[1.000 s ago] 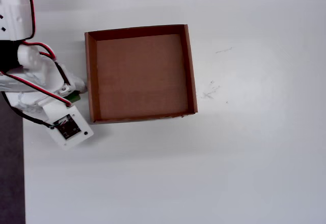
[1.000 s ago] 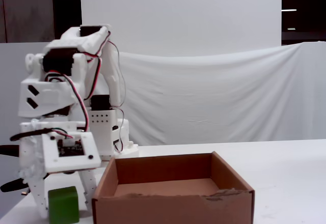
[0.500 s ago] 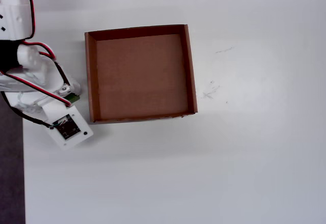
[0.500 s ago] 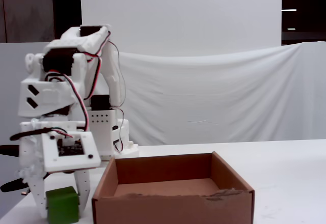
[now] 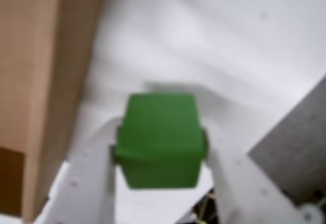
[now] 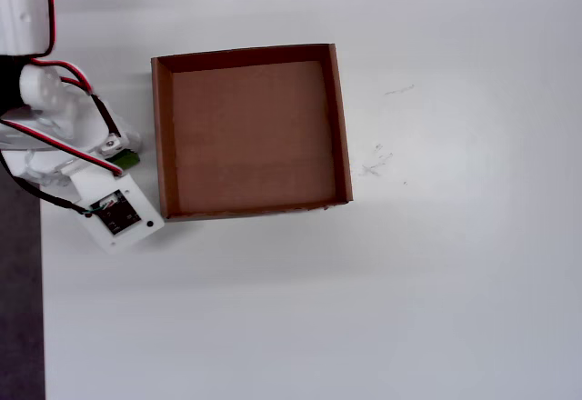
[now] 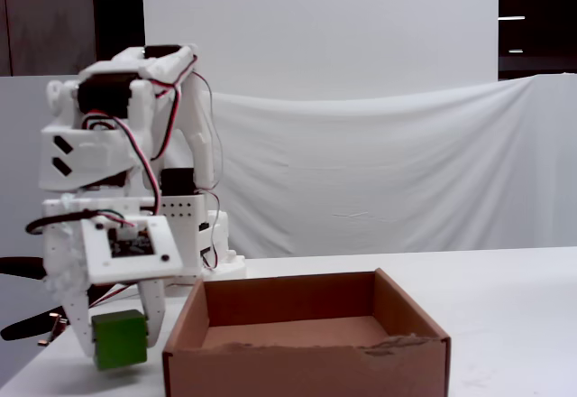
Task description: Grasp a green cube and put it in a box.
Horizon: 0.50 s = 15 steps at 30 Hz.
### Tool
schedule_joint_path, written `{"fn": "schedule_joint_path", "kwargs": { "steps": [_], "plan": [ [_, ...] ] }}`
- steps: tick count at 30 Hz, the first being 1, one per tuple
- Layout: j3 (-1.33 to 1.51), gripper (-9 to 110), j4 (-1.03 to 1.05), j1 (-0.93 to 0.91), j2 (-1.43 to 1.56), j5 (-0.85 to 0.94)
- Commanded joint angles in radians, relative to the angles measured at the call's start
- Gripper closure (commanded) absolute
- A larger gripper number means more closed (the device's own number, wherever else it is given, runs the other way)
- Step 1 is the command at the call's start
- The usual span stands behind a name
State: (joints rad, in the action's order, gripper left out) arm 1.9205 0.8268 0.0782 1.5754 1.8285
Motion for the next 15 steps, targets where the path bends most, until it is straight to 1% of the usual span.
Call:
{"fn": "schedule_joint_path", "kwargs": {
  "steps": [1,7,15],
  "plan": [
    [-0.064,88,0.064,0.002,0.133,0.002],
    [-0.080,88,0.141,0.041,0.264,0.000],
    [-0.066,87,0.127,0.206,0.308,-0.003]
  ]
}}
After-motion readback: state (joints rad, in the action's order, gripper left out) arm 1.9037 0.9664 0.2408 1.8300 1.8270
